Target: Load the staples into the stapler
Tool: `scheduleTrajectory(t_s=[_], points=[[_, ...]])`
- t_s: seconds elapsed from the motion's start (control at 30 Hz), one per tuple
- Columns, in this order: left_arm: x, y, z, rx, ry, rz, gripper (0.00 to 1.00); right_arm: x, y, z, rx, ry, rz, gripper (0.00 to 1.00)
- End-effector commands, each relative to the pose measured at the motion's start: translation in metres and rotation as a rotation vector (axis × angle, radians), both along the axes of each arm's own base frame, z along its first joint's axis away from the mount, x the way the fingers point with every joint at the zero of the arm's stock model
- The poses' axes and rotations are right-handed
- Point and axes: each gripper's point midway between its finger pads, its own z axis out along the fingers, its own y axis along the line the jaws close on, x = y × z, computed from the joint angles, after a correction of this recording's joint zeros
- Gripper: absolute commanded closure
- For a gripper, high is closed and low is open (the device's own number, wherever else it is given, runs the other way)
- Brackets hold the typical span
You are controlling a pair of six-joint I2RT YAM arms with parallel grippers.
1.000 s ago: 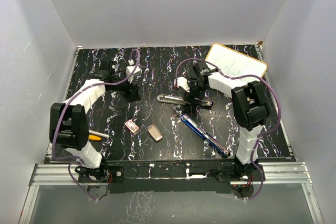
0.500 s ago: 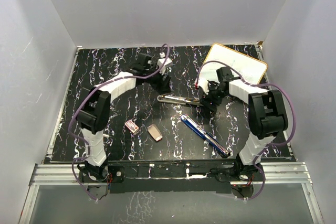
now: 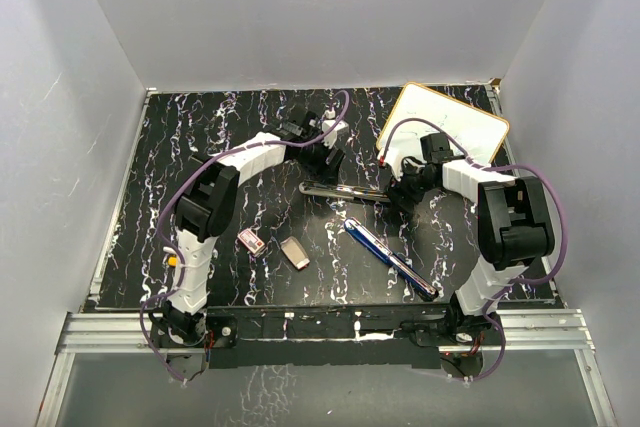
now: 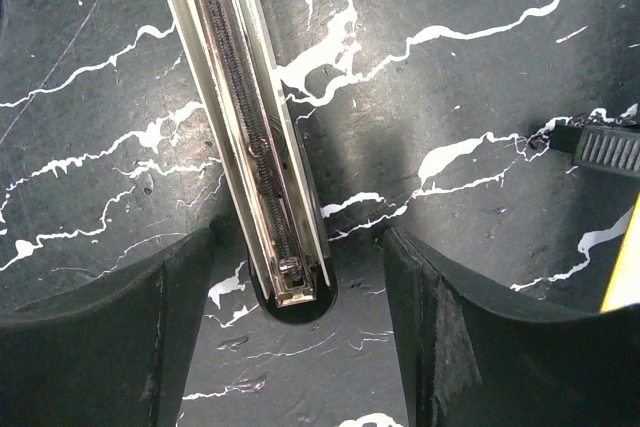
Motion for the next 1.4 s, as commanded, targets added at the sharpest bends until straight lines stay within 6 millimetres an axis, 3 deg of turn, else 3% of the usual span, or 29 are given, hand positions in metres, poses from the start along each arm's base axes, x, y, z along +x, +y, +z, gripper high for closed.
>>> scheduleTrajectory(t_s=[0.0, 0.33, 0.67, 0.9, 1.17, 1.27, 1.37], points=[[-0.002, -0.003, 0.02, -0.004, -0.02, -0.023, 0.3, 0.014, 0.001, 0.009, 0.03, -0.059, -0.015, 0.31], [-0.006, 0.005, 0.005, 0.056, -0.004, -0.029, 0.3, 0.018, 0.002, 0.005, 0.035, -0.045, -0.021, 0.38], [-0.014, 0.017, -0.019, 0.138, 0.034, -0.016, 0.38, 0.017, 0.008, 0.02, 0.065, -0.035, 0.018, 0.64], [-0.033, 0.025, -0.041, 0.145, 0.089, 0.006, 0.44, 0.015, 0.02, 0.056, 0.129, -0.047, 0.053, 0.76], [-0.047, 0.032, -0.058, 0.155, 0.126, 0.005, 0.49, 0.018, 0.038, 0.109, 0.212, -0.119, 0.095, 0.78], [-0.051, 0.034, -0.062, 0.149, 0.129, 0.002, 0.49, 0.019, 0.051, 0.124, 0.217, -0.157, 0.131, 0.78], [-0.056, 0.034, -0.066, 0.144, 0.136, -0.006, 0.5, 0.012, 0.078, 0.143, 0.326, -0.11, 0.132, 0.78]])
